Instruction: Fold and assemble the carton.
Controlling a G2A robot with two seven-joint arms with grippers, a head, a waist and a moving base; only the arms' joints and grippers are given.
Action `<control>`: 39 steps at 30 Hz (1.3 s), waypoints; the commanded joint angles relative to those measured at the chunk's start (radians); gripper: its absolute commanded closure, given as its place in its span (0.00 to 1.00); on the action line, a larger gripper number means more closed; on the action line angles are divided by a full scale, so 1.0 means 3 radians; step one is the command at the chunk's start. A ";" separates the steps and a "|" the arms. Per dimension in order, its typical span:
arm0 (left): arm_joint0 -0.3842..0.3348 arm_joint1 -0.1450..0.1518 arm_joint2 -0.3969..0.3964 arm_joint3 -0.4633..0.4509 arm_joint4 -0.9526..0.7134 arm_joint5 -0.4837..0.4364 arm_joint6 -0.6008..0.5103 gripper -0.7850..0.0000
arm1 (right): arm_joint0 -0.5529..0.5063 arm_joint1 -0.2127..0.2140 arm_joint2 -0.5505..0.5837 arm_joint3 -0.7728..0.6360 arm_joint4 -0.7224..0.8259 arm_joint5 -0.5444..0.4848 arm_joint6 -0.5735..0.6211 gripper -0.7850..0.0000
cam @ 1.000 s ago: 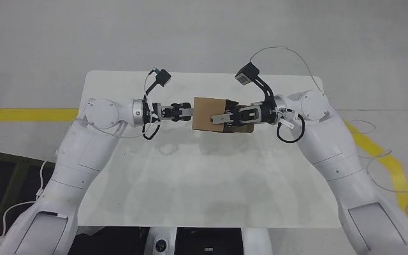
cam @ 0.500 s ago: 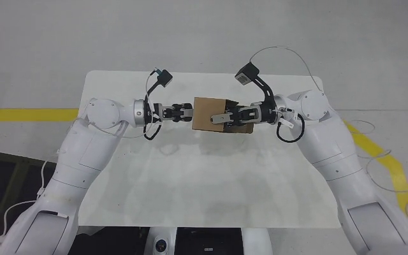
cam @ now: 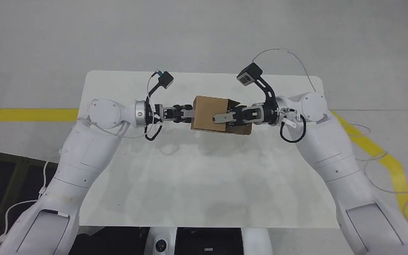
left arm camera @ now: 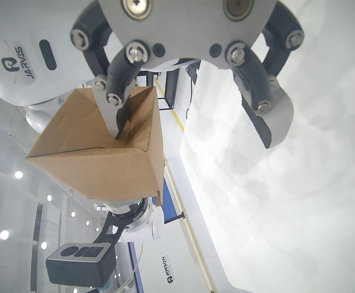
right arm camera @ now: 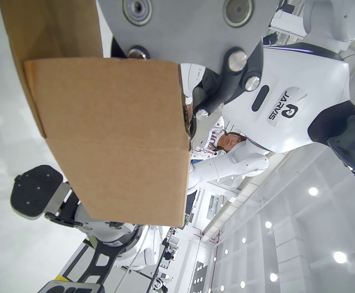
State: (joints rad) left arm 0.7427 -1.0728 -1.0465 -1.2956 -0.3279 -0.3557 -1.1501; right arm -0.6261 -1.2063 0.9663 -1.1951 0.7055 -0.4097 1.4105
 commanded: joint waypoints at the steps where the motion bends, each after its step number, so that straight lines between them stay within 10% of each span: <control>1: 0.0006 -0.0004 -0.0002 0.0015 -0.0086 -0.0004 -0.0025 0.00 | -0.0006 -0.0008 -0.0007 -0.0003 0.0073 0.0013 0.0012 1.00; 39: 0.0082 0.0054 -0.0263 0.0004 0.0048 -0.0129 -0.0039 0.00 | 0.0018 -0.0010 0.0042 0.0187 -0.0103 0.0092 0.0092 1.00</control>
State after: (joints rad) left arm 0.7636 -1.0594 -1.1192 -1.2857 -0.3265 -0.3861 -1.1593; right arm -0.6226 -1.2106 0.9794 -1.1425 0.6869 -0.3850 1.4351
